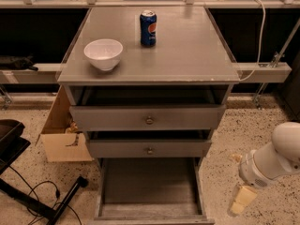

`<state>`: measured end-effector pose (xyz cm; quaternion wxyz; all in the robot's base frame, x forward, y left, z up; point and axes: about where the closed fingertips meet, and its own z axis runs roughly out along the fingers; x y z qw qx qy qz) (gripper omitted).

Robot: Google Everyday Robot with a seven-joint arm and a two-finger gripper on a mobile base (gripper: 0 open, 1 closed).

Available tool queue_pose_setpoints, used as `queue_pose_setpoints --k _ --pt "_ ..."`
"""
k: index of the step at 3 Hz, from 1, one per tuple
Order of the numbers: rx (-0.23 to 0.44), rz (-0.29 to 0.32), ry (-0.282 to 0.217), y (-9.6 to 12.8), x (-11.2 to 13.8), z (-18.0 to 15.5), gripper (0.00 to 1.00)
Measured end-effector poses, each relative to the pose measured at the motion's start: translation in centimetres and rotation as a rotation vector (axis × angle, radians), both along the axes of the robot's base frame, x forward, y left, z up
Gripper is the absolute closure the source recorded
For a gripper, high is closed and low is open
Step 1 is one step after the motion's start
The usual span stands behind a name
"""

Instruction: Close bottom drawer

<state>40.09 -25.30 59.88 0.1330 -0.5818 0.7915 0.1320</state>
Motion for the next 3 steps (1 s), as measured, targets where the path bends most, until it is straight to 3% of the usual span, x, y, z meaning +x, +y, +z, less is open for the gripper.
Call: queue_pose_setpoints --k 1,3 --pt "-0.009 -0.025 0.038 0.0 -0.8 -2.9 0.00" --pt "0.104 -0.086 0.148 -2.2 -6.0 -18.4 0.45"
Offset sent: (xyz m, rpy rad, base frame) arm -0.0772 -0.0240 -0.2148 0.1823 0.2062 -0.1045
